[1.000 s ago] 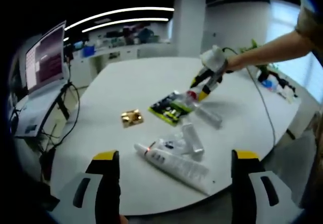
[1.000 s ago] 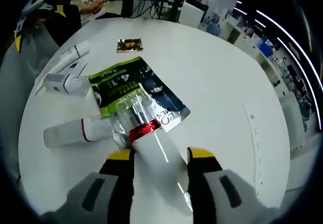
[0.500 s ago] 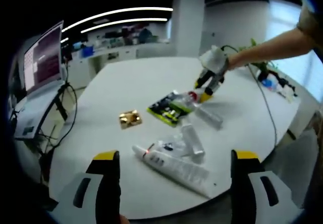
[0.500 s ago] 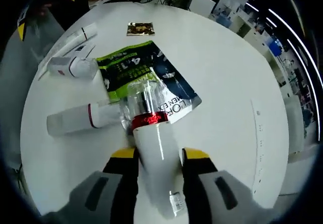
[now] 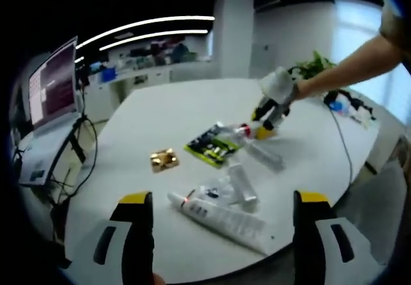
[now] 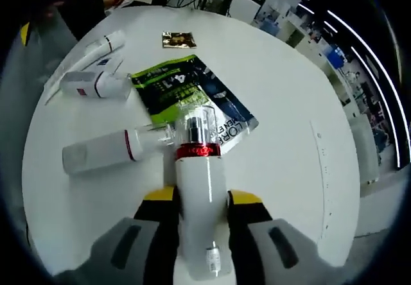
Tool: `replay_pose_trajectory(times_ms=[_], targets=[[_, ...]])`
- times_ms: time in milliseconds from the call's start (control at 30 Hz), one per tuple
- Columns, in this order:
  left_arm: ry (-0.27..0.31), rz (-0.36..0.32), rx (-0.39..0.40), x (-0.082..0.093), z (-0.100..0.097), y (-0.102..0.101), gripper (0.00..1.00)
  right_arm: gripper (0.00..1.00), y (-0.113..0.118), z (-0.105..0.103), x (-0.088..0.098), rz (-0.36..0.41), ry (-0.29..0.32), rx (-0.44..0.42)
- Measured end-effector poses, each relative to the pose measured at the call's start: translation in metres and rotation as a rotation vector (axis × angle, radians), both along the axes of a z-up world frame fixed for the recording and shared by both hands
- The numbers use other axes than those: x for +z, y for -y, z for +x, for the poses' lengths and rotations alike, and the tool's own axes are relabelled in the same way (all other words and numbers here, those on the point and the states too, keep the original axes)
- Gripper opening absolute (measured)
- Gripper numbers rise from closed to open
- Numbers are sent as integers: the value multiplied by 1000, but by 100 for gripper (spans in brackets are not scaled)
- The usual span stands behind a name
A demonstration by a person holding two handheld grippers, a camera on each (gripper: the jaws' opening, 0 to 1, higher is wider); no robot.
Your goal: Arrange the skincare products in the storage area until every visible bottle or jar stands upright without overlapping.
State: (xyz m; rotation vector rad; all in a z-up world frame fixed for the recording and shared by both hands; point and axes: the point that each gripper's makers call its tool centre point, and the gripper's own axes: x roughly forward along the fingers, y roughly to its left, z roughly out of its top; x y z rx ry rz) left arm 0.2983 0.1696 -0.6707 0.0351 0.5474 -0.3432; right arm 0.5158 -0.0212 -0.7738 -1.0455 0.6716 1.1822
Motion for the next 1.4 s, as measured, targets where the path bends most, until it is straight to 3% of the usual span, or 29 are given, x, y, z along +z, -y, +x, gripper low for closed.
replay_pose_trajectory(times_ms=[267,433,600,700,900,1133,1400], targets=[[29,-2,-18,5,0,3,87,27,26,-22,15,128,-15,-184],[39,-1,-35,7,-1,6,87,27,38,-29,28,198,13,-268],[52,0,-52,9,-2,9,87,27,48,-40,49,347,25,-410],[63,-4,-57,11,-2,10,86,27,49,-48,63,410,64,-412],[64,-11,-83,12,-3,15,86,27,47,-68,93,564,55,-484],[55,-11,-109,12,-5,19,85,27,46,-90,111,730,-21,-585],[47,-37,-139,17,-8,26,85,27,31,-126,131,879,-99,-591]])
